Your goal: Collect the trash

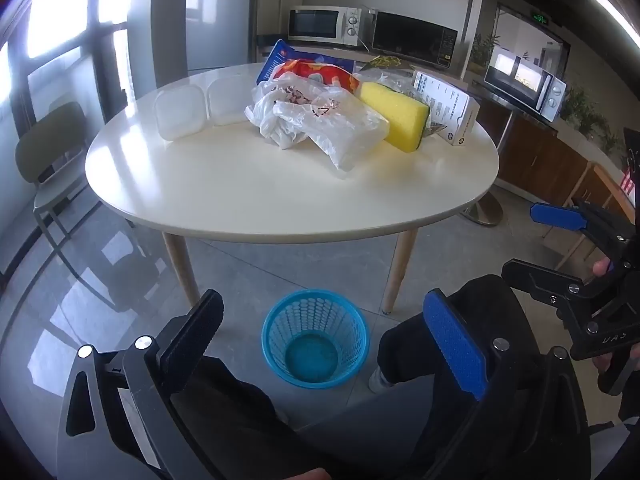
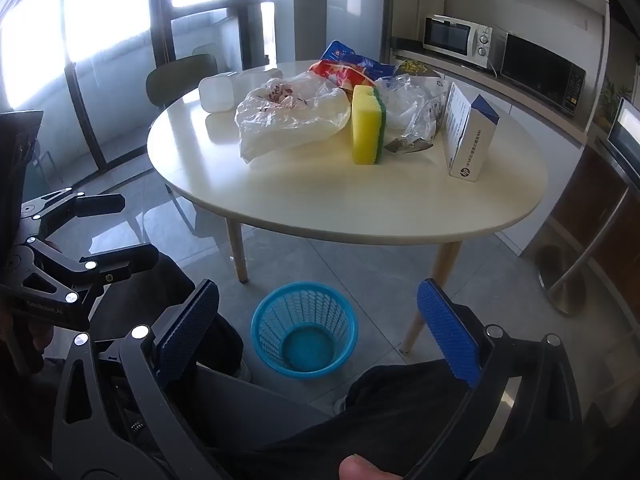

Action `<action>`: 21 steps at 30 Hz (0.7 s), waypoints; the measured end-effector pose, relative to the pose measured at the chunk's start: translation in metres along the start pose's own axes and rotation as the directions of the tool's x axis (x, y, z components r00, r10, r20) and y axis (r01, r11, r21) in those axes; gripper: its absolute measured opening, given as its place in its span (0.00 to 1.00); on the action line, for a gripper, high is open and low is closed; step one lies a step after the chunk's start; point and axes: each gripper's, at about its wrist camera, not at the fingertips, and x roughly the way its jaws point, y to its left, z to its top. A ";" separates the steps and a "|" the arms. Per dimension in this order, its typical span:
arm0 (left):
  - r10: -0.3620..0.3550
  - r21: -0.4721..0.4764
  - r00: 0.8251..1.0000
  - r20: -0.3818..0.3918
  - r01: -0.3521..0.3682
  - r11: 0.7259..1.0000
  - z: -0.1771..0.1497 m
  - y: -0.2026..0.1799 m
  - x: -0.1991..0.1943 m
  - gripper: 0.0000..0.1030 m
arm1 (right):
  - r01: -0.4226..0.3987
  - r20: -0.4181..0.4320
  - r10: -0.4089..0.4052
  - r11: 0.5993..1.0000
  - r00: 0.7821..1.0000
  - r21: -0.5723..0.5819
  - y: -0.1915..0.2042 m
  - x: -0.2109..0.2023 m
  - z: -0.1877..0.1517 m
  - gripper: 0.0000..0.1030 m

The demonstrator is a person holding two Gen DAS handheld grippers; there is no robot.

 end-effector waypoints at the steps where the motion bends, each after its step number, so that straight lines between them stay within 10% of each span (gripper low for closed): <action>1: -0.001 0.000 1.000 0.000 0.001 1.000 0.000 0.000 0.000 0.95 | 0.002 0.000 -0.002 1.000 1.000 -0.001 0.000 0.000 0.000 0.92; 21: 0.006 0.004 1.000 -0.007 -0.006 1.000 0.001 0.004 0.001 0.95 | 0.009 -0.004 -0.009 1.000 1.000 0.000 0.002 0.002 -0.003 0.92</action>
